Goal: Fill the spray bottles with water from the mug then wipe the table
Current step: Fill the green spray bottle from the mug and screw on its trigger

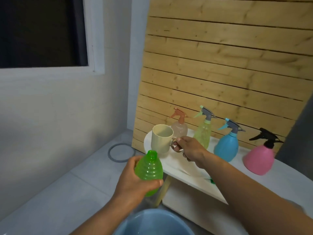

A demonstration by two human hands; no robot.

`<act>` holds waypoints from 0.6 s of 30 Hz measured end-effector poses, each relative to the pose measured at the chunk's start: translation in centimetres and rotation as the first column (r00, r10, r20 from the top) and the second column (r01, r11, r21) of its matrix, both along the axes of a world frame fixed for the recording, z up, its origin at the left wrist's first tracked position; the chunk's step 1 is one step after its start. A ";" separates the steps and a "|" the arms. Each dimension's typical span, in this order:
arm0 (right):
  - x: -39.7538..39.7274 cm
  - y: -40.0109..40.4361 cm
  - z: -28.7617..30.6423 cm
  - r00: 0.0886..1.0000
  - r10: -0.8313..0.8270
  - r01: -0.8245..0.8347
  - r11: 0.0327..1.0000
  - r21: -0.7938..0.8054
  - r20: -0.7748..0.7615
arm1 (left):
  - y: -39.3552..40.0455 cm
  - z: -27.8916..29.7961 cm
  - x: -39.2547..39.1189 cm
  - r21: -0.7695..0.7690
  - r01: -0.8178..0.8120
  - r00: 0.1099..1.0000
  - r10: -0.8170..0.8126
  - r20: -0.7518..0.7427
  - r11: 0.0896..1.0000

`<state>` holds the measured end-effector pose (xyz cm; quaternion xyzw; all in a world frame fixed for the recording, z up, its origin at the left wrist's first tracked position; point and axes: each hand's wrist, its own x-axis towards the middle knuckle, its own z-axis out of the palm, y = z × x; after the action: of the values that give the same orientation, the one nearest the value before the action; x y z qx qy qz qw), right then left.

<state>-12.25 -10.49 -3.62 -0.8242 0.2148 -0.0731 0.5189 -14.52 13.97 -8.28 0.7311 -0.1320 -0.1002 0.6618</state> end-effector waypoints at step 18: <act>4.3 -0.7 -4.6 0.993 0.031 -0.026 0.999 0.046 -0.111 | -1.8 -1.8 0.0 -0.017 0.076 0.997 -0.076 -0.032 0.997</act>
<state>-7.98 -11.15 -8.25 -0.8182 0.2335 -0.0146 0.5251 -14.51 12.13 -10.12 0.7186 -0.1498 -0.1360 0.6654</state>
